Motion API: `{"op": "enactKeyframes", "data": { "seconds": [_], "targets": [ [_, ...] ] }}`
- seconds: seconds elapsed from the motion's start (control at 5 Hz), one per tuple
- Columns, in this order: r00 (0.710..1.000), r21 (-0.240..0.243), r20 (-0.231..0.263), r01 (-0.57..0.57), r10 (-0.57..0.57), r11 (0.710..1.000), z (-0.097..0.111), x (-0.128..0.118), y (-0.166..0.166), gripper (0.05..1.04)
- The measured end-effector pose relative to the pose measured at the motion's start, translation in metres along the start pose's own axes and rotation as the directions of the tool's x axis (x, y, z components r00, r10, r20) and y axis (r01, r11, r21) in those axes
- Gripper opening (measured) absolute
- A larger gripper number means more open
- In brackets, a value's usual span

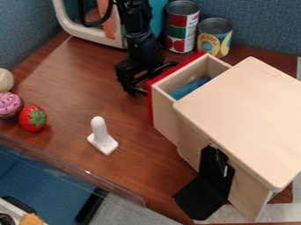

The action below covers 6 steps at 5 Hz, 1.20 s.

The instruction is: Close the drawer

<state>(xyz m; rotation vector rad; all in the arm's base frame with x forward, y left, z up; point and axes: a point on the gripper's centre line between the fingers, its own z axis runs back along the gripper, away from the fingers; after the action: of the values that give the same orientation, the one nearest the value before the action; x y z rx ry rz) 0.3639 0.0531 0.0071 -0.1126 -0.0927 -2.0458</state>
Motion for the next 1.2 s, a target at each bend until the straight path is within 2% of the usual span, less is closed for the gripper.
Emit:
{"op": "enactKeyframes", "data": {
  "seconds": [0.8,1.2],
  "targets": [
    [0.993,-0.036,0.039,0.112,-0.11,0.993,0.001,0.055,-0.005,1.001],
    [0.993,-0.061,0.05,0.114,-0.111,0.992,-0.004,0.069,-0.007,1.001]
  ]
}}
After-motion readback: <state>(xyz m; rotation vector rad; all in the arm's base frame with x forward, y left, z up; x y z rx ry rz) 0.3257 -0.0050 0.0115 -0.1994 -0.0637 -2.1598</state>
